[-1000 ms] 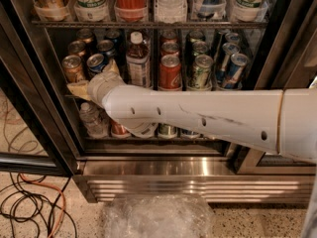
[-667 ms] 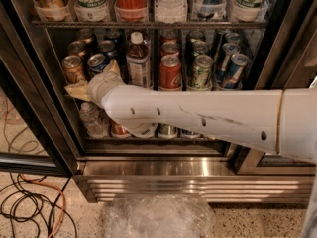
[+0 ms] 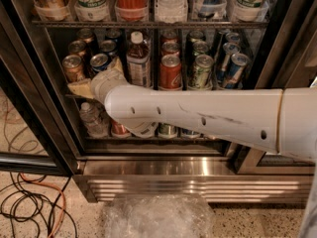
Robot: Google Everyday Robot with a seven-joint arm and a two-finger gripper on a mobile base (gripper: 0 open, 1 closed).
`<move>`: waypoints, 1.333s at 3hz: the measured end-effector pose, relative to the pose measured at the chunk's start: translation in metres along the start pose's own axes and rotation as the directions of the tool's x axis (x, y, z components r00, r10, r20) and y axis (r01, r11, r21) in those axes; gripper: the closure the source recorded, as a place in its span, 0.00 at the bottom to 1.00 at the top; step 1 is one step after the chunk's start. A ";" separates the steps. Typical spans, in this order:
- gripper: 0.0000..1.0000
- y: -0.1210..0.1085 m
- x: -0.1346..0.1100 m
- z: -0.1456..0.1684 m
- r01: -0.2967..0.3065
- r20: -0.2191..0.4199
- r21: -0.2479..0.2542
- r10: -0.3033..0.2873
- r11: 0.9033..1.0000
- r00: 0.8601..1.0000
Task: Pick pepsi can from middle shelf of fridge
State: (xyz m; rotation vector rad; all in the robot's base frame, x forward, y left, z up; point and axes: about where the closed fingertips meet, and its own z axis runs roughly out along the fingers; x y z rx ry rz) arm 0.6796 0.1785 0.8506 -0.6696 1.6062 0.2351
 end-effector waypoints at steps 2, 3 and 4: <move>0.06 -0.035 0.021 0.011 0.013 -0.040 0.095 -0.009 0.995 0.999; 0.25 -0.042 0.028 0.011 0.009 -0.049 0.112 -0.004 0.994 0.999; 0.48 -0.043 0.029 0.009 0.004 -0.047 0.111 0.001 0.994 0.999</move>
Offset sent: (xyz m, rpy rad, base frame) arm 0.0424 -0.0428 -0.0289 -0.0414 0.0222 -0.1364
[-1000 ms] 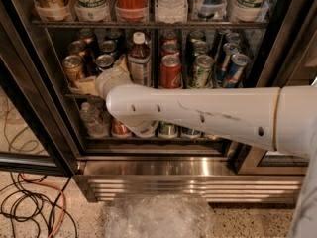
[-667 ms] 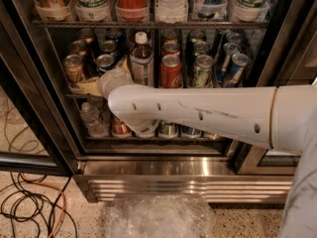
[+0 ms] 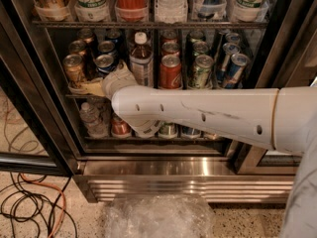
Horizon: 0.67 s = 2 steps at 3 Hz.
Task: Pick pepsi can from middle shelf of fridge
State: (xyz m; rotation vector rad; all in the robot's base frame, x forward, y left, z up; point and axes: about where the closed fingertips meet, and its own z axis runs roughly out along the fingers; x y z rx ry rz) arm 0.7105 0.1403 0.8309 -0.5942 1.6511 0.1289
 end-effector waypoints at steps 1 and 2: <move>0.70 0.001 -0.001 -0.003 0.000 0.000 0.000 0.000 1.000 1.000; 0.94 0.001 -0.002 -0.004 0.000 0.000 0.000 0.000 1.000 1.000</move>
Offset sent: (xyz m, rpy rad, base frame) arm 0.0023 -0.0103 0.0175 0.0966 -0.0459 -0.0496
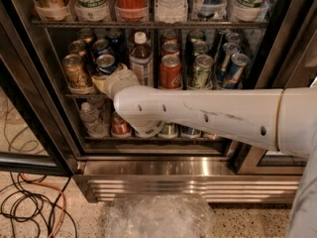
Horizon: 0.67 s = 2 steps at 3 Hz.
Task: Pick pepsi can from middle shelf of fridge
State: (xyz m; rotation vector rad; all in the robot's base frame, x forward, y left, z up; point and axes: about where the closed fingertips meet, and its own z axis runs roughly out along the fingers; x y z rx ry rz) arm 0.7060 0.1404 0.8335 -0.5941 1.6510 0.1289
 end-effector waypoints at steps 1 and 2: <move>1.00 -0.008 -0.012 0.001 -0.024 0.045 0.031 0.023 0.999 0.999; 1.00 -0.009 -0.013 0.001 -0.024 0.050 0.032 0.023 0.999 0.999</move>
Offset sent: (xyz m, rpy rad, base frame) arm 0.0048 -0.0027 0.0113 0.0342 -0.0330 -0.0196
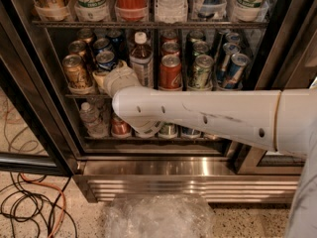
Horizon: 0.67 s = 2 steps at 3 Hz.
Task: Pick pepsi can from middle shelf of fridge
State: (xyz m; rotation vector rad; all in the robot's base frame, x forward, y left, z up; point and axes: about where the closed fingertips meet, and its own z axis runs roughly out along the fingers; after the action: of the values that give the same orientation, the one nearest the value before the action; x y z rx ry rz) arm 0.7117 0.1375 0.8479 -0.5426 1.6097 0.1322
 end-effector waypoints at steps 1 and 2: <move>1.00 0.001 -0.001 0.001 -0.011 0.002 0.000 0.011 1.000 1.000; 1.00 -0.014 -0.023 0.002 -0.022 0.055 0.045 0.019 0.999 0.998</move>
Offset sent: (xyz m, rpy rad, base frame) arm 0.0176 -0.0169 0.0594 0.0838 -0.1303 -0.0839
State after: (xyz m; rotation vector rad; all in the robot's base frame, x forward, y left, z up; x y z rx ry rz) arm 0.7194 0.1322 0.8732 -0.4832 1.5615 0.1244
